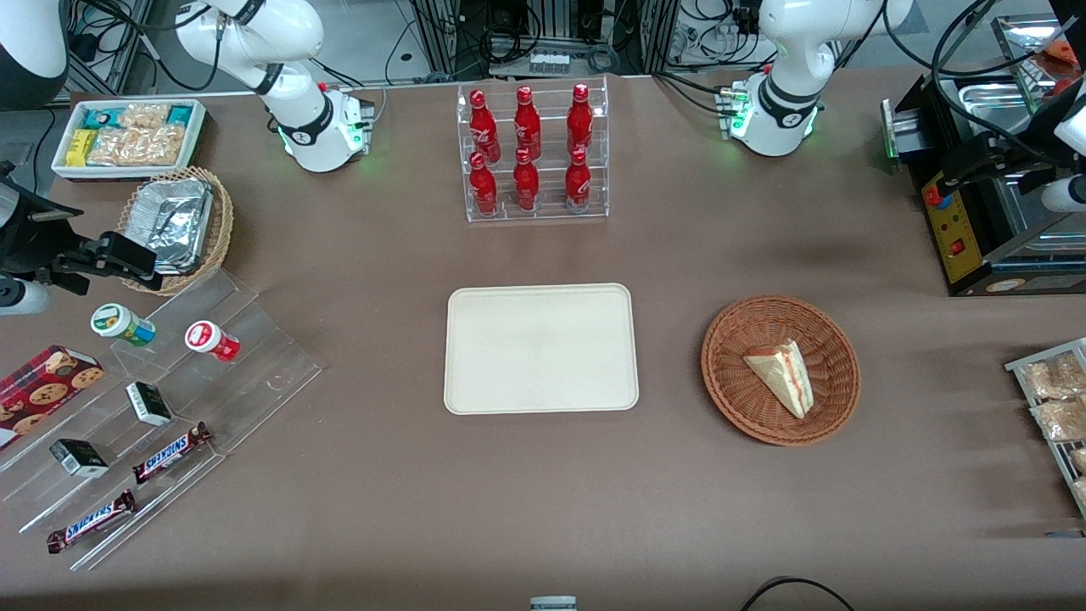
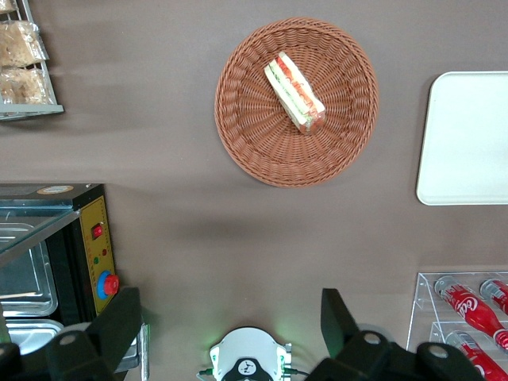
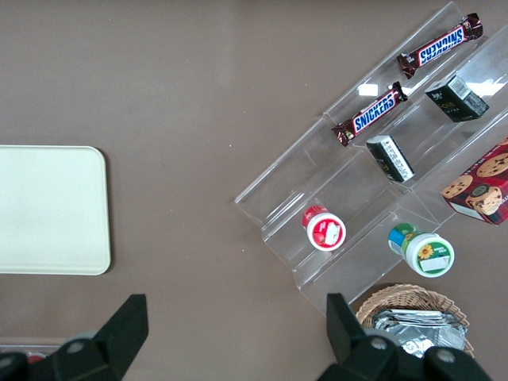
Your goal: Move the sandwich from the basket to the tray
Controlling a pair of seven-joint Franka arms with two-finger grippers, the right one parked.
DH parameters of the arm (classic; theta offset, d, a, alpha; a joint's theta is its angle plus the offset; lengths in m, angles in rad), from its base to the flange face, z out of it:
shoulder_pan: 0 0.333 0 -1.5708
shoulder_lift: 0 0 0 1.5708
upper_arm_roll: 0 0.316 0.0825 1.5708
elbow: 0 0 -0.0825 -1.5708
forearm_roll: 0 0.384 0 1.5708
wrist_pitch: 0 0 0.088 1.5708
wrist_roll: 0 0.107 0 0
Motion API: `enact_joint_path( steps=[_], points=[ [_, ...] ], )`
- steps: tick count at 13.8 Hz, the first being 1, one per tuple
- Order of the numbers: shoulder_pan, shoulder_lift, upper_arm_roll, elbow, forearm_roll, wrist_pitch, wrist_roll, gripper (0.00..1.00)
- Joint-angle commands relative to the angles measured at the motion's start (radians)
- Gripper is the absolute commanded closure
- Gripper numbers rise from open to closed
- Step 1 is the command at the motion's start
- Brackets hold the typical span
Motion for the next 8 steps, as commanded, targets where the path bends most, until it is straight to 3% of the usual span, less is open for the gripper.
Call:
enact_joint_path(
  steps=[1, 6, 8],
  points=[
    [0.021, 0.008, -0.016, 0.019, -0.017, -0.011, -0.002, 0.00],
    [0.021, 0.087, -0.016, -0.012, -0.002, 0.043, -0.011, 0.00],
    [0.023, 0.110, -0.016, -0.087, 0.000, 0.162, -0.125, 0.00]
  ],
)
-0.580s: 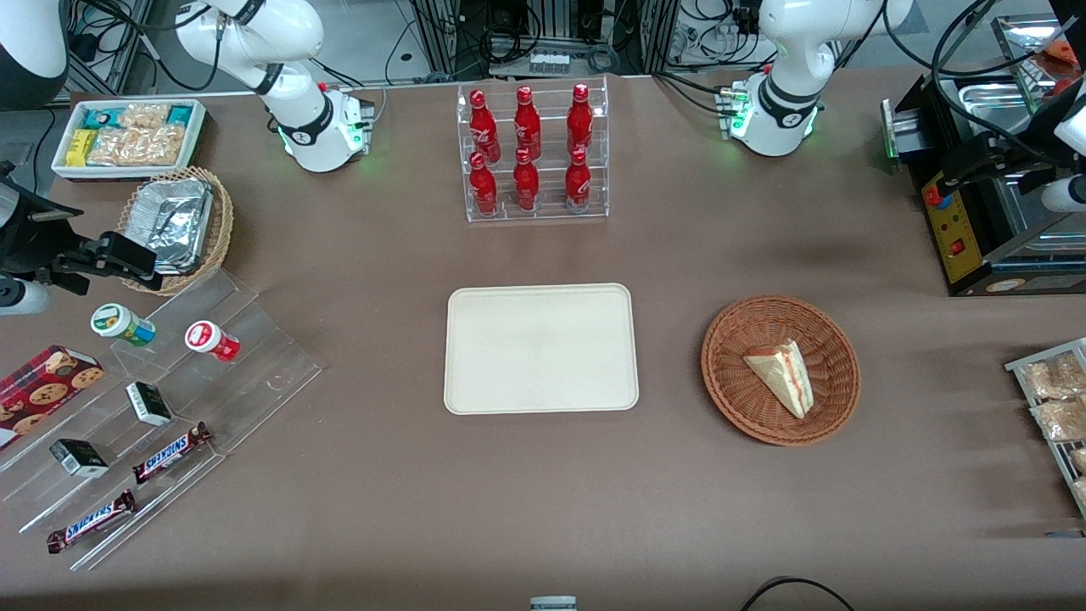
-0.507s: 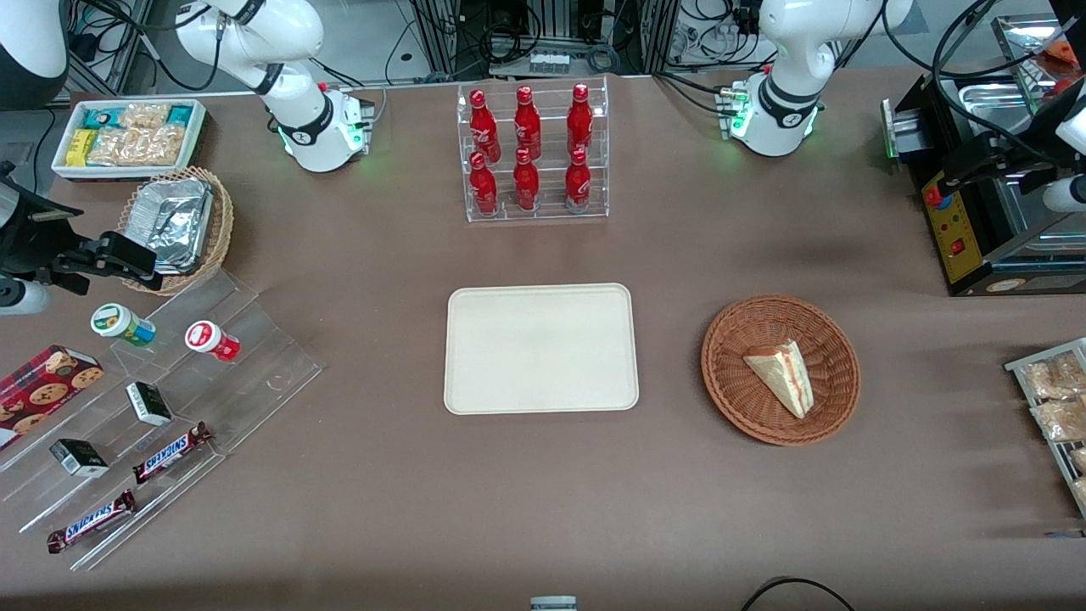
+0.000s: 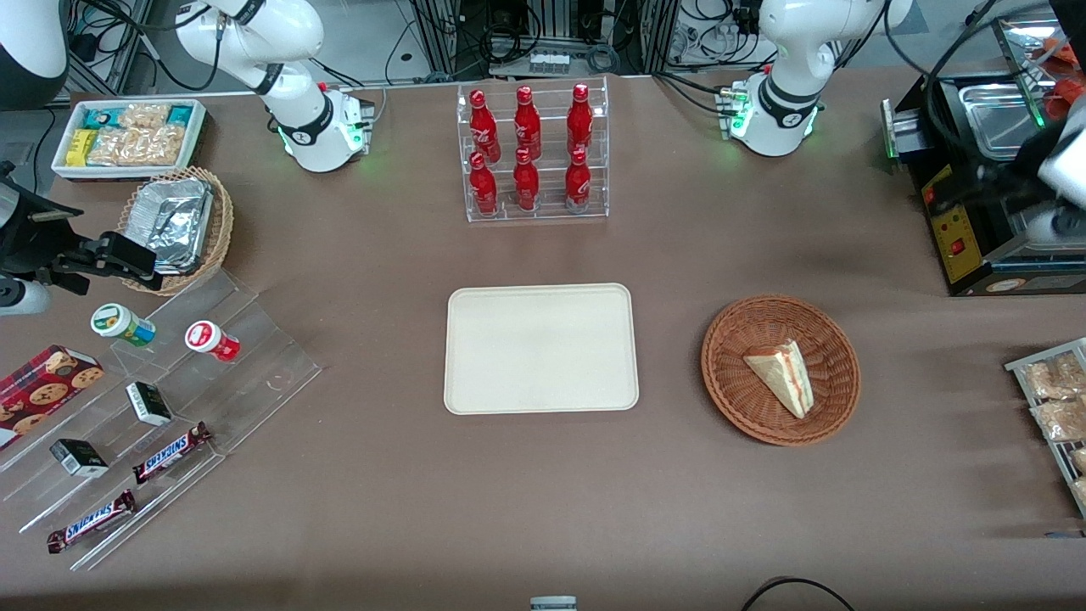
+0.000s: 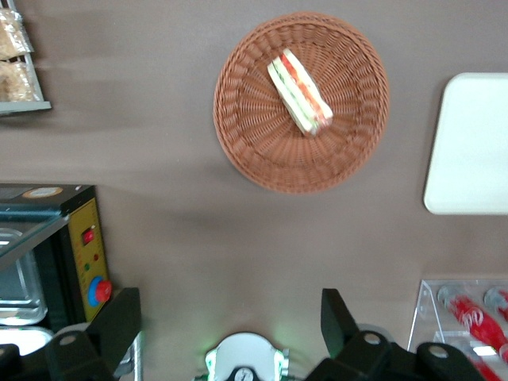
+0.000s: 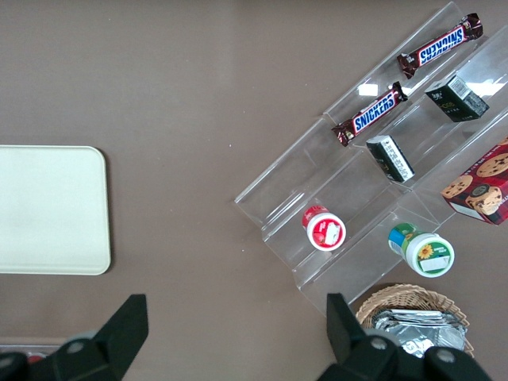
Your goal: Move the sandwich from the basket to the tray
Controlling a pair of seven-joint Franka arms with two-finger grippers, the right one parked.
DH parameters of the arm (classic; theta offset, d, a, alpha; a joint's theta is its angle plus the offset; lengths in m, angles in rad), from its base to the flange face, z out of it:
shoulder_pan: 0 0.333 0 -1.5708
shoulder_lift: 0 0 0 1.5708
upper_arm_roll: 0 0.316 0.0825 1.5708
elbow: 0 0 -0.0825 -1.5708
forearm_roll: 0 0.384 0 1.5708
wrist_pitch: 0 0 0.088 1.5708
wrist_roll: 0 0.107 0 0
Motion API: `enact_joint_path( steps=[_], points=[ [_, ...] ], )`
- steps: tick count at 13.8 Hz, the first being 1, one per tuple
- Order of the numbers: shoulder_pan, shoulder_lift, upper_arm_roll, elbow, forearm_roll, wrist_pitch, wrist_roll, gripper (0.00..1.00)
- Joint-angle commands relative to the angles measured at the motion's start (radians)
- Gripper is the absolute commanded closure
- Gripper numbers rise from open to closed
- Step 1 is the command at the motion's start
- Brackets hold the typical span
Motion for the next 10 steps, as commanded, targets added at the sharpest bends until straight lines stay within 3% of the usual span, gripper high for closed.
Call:
enact_joint_path(
  steps=[1, 6, 10],
  points=[
    [0.014, 0.034, -0.016, -0.107, 0.004, 0.161, -0.174, 0.00],
    [-0.001, 0.038, -0.024, -0.410, -0.011, 0.576, -0.473, 0.00],
    [-0.087, 0.093, -0.024, -0.520, 0.004, 0.761, -0.595, 0.00]
  ],
)
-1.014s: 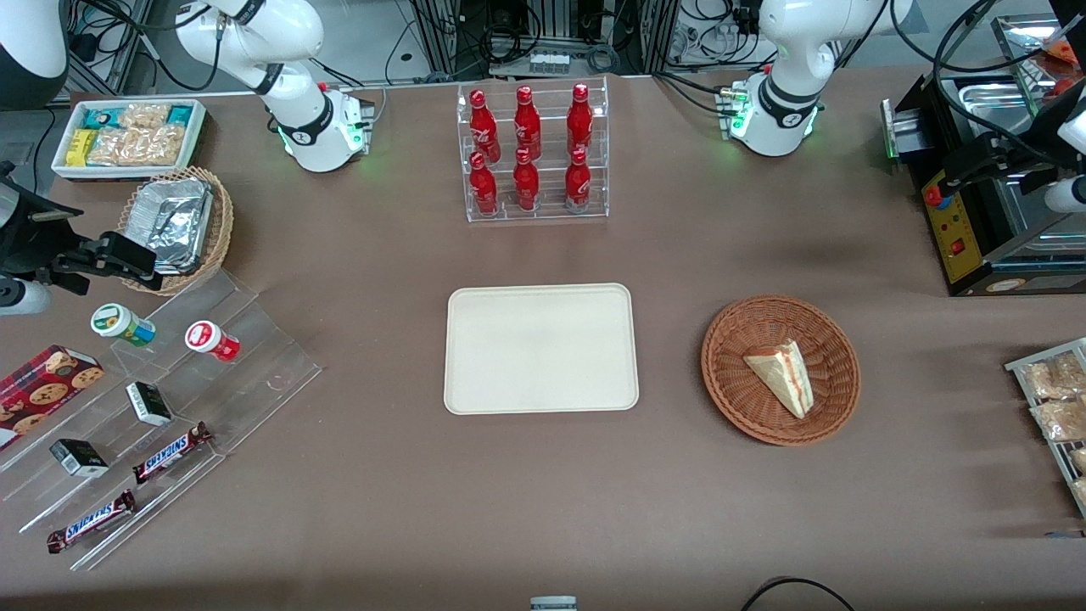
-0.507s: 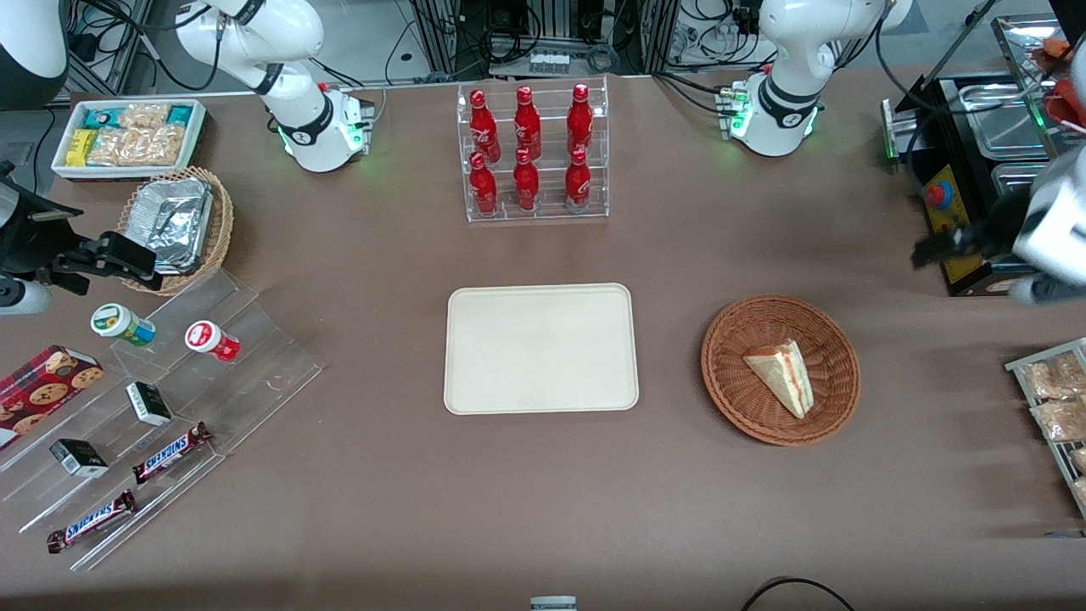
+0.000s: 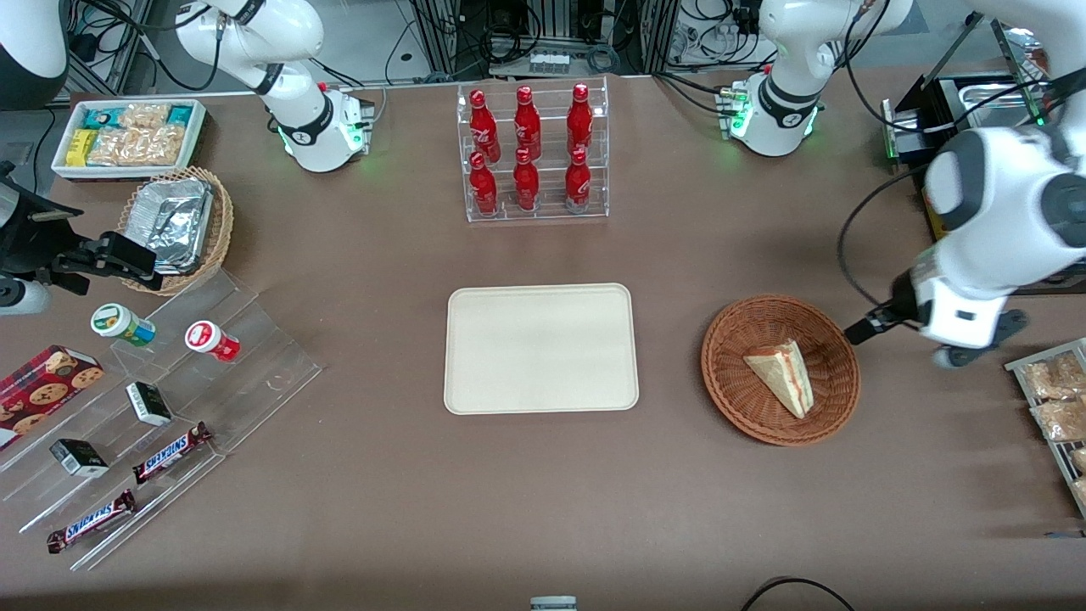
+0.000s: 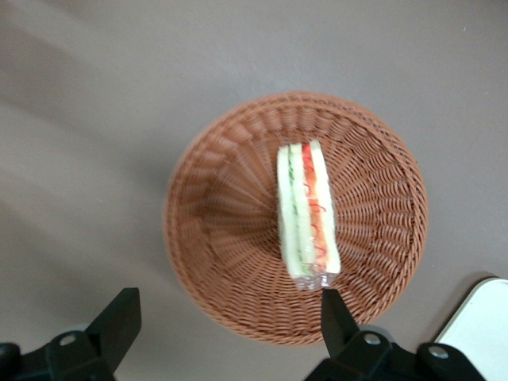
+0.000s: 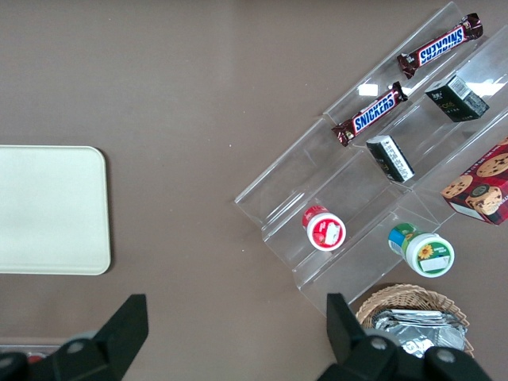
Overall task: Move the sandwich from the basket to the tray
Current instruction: 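Move the left gripper down over the wrapped sandwich in the wicker basket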
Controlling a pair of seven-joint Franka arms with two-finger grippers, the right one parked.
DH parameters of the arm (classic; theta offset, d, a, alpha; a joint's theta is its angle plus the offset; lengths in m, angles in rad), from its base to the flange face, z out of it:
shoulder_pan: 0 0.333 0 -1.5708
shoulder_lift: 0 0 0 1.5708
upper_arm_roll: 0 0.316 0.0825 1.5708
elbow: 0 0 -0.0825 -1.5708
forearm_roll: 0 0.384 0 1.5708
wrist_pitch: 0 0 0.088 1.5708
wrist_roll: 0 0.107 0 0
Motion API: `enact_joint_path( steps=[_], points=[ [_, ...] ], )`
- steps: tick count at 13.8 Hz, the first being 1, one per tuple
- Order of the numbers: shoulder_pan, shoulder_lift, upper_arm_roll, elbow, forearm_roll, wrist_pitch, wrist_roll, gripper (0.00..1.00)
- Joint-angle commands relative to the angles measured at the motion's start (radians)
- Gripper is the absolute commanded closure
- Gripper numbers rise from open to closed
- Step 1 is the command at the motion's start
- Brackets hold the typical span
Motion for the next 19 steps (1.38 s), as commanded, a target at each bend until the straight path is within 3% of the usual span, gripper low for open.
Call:
enact_joint_path(
  steps=[1, 11, 12, 13, 19],
  points=[
    [-0.048, 0.031, 0.001, -0.062, 0.005, 0.122, -0.063, 0.00],
    [-0.093, 0.195, 0.004, -0.111, 0.031, 0.319, -0.128, 0.03],
    [-0.094, 0.204, 0.004, -0.105, 0.031, 0.322, -0.138, 0.46],
    [-0.093, 0.204, 0.004, -0.099, 0.031, 0.322, -0.158, 0.96],
    [-0.094, 0.168, 0.003, -0.068, 0.033, 0.271, -0.164, 1.00]
  ],
)
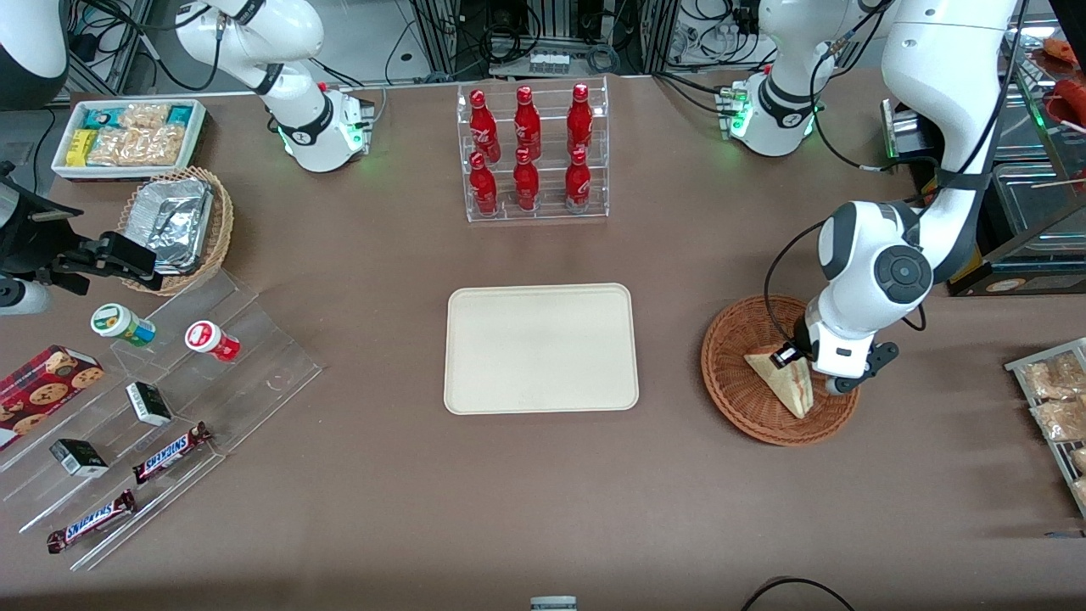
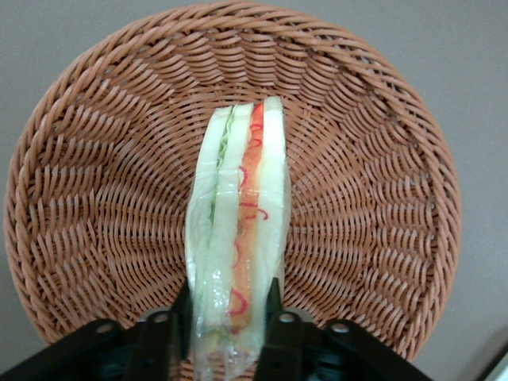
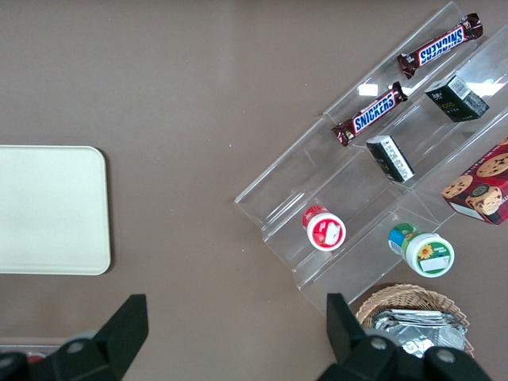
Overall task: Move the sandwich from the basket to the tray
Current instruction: 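Close the left gripper on the sandwich's upright edge, then lift the sandwich and carry it with the left gripper over the white tray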
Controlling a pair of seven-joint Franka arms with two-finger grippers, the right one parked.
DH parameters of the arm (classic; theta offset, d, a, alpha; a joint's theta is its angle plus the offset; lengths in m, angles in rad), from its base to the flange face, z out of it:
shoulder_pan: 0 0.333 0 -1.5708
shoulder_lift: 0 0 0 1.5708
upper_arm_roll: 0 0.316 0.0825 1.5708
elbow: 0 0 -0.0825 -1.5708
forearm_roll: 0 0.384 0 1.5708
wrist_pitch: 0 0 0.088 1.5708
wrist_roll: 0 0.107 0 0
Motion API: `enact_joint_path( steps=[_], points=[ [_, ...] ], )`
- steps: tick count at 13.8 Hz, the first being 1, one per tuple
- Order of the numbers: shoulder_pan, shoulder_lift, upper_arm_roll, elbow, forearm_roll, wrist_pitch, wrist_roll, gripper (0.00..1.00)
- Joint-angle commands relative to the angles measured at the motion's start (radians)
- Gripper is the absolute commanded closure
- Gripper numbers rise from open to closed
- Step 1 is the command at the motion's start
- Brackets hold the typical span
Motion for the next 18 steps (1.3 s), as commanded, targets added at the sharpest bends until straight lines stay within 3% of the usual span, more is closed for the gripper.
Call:
enact_joint_path(
  steps=[1, 5, 9, 13, 18],
  points=[
    [-0.008, -0.049, 0.000, 0.043, 0.026, -0.111, -0.028, 1.00],
    [-0.110, -0.132, -0.001, 0.187, 0.058, -0.441, -0.034, 1.00],
    [-0.302, -0.140, -0.003, 0.252, 0.057, -0.477, -0.040, 1.00],
    [-0.509, 0.007, -0.003, 0.367, 0.051, -0.442, -0.095, 1.00],
    [-0.684, 0.314, 0.005, 0.673, 0.063, -0.419, -0.186, 1.00]
  ],
)
